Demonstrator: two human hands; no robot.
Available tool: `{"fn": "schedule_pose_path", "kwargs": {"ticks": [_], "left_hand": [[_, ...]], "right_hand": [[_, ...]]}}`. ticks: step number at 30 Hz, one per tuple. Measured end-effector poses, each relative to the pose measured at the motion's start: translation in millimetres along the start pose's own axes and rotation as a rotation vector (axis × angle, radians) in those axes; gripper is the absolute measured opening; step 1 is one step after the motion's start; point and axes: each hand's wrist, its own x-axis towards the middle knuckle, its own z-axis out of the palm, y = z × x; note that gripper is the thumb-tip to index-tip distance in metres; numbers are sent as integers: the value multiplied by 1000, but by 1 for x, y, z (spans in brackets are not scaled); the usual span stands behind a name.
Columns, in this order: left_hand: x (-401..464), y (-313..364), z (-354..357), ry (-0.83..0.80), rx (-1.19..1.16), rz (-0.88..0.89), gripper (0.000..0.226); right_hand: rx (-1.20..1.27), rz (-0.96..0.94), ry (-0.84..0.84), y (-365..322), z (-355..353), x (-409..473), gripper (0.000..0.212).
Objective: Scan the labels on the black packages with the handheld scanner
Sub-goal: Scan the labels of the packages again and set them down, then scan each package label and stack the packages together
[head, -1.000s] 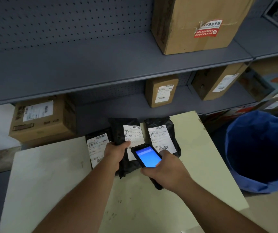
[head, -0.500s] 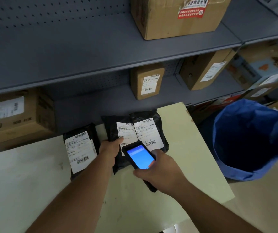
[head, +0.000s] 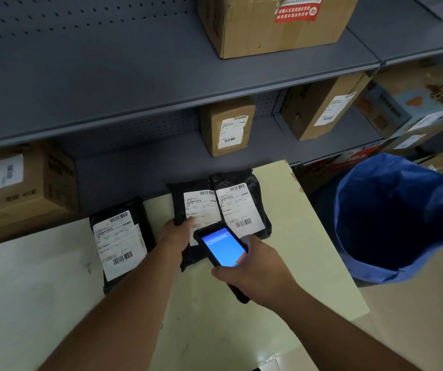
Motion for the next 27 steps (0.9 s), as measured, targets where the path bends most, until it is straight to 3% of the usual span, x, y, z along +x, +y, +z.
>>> {"fn": "schedule_pose_path", "kwargs": {"ticks": [3,7,11,14,21,27], "left_hand": [[2,1,-1,-23,-26,19,64],[-40,25,-12,-6,51,100,47],[-48,33,-32,-6,71,125,74],[-48,33,-56,28,84,153,79],[-54,26,-112,95,-20,158,70],[-50,7,-163,335,-53,162,46]], "right_hand": [[-16,-6,6,-2,2,1,52],[-46,-17,3,-9,10,-2,51],[-80,-47,5,-23,21,-5,51],[-105,-67,-4,-35,30,-9,50],[-178,-70,-11,-55,61,-10,47],[-219,-58,-40,-67,86,-11,48]]}}
